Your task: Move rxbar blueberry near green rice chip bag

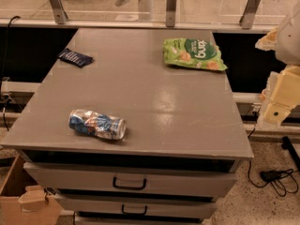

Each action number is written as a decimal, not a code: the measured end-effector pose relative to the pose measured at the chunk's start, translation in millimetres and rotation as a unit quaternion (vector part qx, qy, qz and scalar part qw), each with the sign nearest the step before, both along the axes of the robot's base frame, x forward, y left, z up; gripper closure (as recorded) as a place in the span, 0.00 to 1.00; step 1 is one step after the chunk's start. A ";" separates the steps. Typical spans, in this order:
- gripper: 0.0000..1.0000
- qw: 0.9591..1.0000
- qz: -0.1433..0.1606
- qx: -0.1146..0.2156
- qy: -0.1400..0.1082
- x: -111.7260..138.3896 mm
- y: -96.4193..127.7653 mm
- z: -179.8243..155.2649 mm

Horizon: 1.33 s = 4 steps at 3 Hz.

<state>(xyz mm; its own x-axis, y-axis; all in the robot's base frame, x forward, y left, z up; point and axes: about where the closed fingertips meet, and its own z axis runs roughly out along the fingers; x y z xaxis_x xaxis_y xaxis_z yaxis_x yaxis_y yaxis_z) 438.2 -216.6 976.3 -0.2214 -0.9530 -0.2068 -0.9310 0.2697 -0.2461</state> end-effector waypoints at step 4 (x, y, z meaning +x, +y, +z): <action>0.00 0.986 0.111 0.115 -0.056 124.2 186.7 -24.6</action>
Offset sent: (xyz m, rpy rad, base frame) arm 0.0793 0.0802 -0.0298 0.1529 -0.0548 0.1032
